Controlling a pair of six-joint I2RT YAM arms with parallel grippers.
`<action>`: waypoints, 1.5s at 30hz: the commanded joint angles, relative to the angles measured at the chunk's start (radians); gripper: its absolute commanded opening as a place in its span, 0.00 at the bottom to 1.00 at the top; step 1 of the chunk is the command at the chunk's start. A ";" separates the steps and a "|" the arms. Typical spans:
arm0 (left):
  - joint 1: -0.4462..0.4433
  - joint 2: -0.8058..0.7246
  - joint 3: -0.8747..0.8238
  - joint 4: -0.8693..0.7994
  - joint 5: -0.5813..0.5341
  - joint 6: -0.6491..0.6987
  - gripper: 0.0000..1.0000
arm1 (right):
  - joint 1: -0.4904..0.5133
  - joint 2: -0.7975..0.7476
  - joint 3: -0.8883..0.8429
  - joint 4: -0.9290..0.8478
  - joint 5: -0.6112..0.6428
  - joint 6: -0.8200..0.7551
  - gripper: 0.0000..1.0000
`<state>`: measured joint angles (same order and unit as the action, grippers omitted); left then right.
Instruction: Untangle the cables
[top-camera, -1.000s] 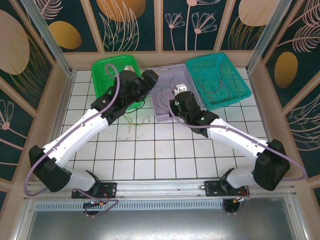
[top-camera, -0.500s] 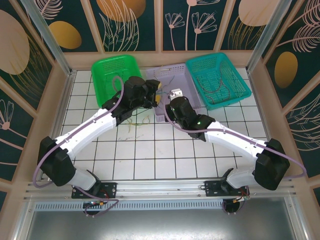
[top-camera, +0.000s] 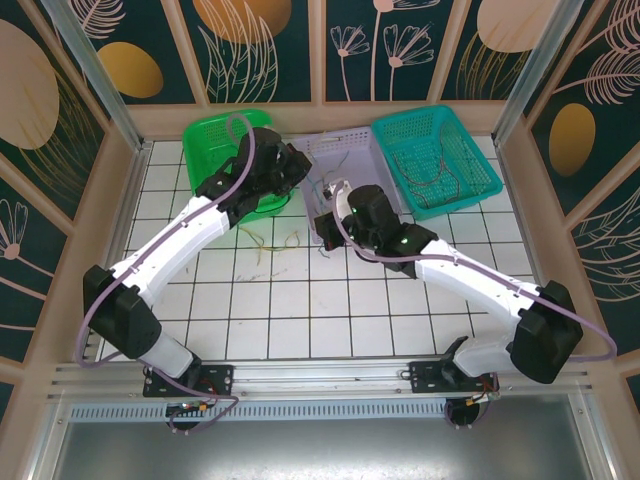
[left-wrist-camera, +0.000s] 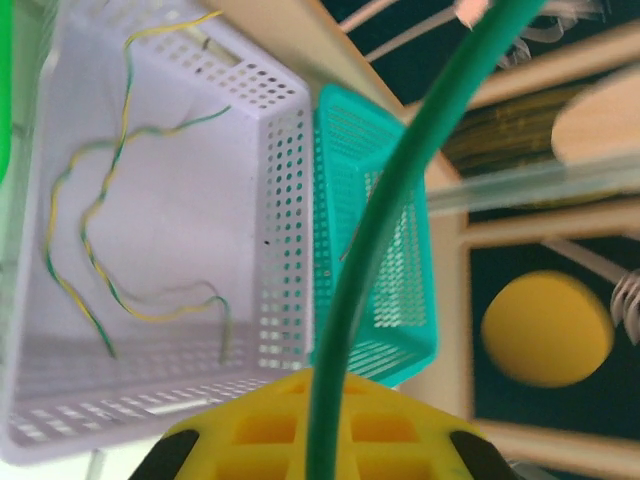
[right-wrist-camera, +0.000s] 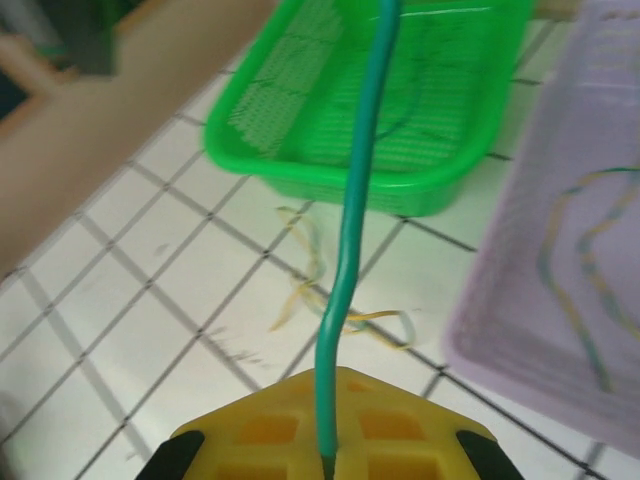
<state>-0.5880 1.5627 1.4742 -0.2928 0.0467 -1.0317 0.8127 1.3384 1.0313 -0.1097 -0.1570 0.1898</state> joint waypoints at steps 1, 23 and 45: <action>0.057 -0.014 0.044 0.188 -0.094 0.471 0.00 | 0.013 0.006 -0.034 -0.218 -0.356 0.003 0.00; 0.062 -0.190 -0.077 0.153 0.010 0.265 0.71 | -0.355 0.028 0.034 0.002 -0.585 0.383 0.00; 0.037 -0.228 -0.337 0.307 0.244 0.533 0.50 | -0.296 0.448 0.648 -0.166 -0.406 0.629 0.00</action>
<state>-0.5449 1.3464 1.1912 -0.0414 0.2043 -0.7261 0.5095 1.7504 1.5856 -0.2123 -0.5571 0.7582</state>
